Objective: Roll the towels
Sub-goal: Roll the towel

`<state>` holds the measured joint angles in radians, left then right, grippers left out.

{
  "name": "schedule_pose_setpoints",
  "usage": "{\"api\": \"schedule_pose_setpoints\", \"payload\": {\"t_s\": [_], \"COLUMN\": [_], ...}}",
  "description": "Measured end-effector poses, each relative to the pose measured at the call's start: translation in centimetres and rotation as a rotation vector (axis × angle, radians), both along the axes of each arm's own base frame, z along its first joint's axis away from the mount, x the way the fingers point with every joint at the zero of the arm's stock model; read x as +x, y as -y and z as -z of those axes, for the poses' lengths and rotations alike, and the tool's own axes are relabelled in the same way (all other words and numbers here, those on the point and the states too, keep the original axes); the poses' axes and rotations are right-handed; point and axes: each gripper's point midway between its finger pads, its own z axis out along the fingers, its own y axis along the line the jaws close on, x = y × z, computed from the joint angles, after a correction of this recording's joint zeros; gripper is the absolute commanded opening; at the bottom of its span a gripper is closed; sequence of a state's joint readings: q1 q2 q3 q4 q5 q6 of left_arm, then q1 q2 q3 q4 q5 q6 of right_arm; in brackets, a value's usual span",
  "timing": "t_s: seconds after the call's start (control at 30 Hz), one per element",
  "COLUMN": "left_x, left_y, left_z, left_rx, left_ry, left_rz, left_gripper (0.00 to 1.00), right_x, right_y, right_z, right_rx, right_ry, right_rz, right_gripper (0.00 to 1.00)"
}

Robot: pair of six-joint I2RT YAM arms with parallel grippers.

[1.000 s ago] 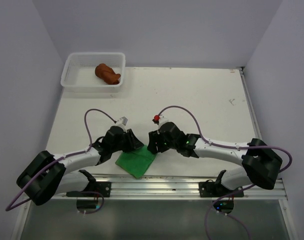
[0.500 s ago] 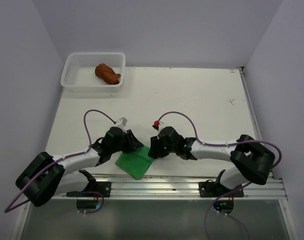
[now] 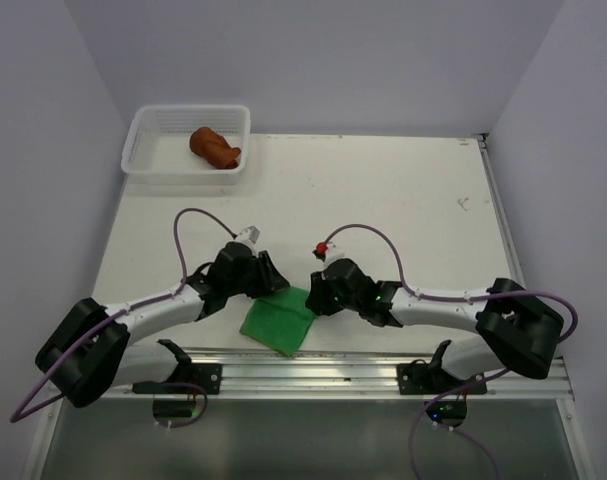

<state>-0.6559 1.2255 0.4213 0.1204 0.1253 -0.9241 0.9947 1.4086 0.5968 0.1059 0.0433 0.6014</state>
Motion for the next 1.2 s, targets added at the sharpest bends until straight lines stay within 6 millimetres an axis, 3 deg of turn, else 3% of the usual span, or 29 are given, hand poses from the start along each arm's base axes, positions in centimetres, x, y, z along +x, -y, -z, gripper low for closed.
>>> {"api": "schedule_pose_setpoints", "payload": {"t_s": [0.37, 0.6, 0.97, 1.2], "left_x": [4.8, 7.0, 6.7, 5.3], "left_y": [-0.4, 0.3, 0.2, -0.2], "left_z": [-2.7, -4.4, -4.6, -4.9], "left_rx": [0.069, 0.072, 0.068, 0.048], "left_ry": [0.045, 0.077, 0.069, 0.077], "left_rz": [-0.024, -0.019, -0.010, 0.004], "left_gripper": [0.43, 0.43, 0.43, 0.43], "right_x": [3.0, 1.2, -0.8, -2.6], "right_y": [2.9, 1.9, -0.5, -2.3], "right_z": [-0.5, -1.2, -0.9, -0.5], "right_rx": [-0.102, -0.248, -0.555, -0.700], "right_ry": [0.170, 0.356, 0.605, 0.728], "right_rz": [0.205, 0.193, 0.131, 0.062], "right_gripper": [0.00, 0.00, 0.00, 0.00]}}
